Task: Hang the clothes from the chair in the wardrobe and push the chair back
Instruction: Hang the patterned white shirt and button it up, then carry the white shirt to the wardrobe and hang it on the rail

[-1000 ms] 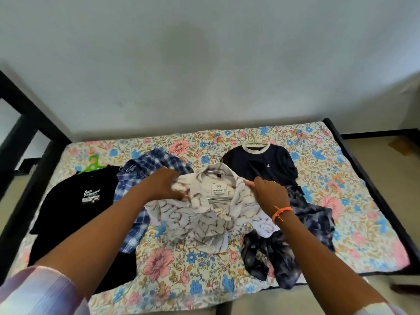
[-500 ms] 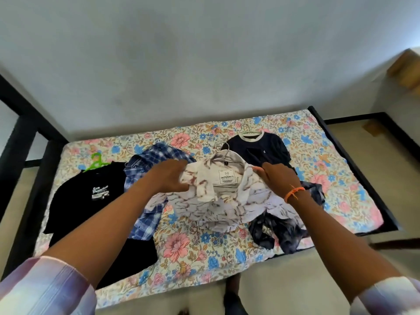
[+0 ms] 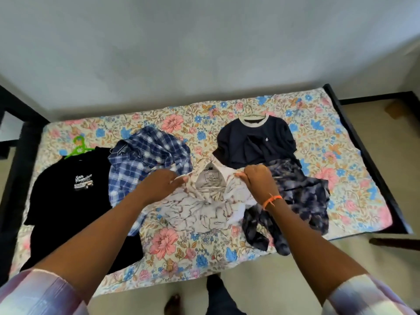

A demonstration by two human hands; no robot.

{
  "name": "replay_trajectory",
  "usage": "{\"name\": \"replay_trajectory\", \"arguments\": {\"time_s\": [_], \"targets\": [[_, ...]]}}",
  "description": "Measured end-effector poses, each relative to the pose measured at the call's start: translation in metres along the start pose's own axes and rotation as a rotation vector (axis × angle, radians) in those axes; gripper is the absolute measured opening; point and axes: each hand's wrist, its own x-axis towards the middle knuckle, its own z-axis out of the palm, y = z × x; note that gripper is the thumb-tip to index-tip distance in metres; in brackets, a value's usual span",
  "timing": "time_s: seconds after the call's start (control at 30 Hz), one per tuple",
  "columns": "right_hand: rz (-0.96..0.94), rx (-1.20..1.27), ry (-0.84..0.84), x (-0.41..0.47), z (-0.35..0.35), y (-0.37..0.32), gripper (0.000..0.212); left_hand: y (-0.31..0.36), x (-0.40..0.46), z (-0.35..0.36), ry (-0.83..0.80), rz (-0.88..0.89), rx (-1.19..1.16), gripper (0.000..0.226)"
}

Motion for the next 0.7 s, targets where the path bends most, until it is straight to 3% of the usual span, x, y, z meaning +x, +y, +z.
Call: {"name": "replay_trajectory", "arguments": {"time_s": [0.07,0.13,0.23,0.43,0.6,0.7], "targets": [[-0.015,-0.015,0.097,0.001,-0.016,0.0,0.058,0.026,0.003,-0.017,0.025,0.045,-0.034,0.061],[-0.027,0.002,0.19,0.002,-0.035,0.003,0.06,0.056,0.004,-0.035,0.049,0.094,-0.036,0.045],[-0.049,0.0,0.294,0.008,-0.07,0.007,0.055,0.097,0.001,-0.061,0.14,0.218,-0.015,0.058],[-0.032,0.016,0.459,0.013,-0.179,0.007,0.057,0.174,-0.015,-0.128,0.485,0.329,-0.162,0.038],[0.004,-0.219,0.583,-0.004,-0.275,0.0,0.071,0.243,-0.039,-0.181,0.642,0.468,-0.184,0.017],[0.028,-0.354,0.683,-0.032,-0.328,-0.006,0.065,0.284,-0.059,-0.207,0.74,0.583,-0.194,0.014]]}}
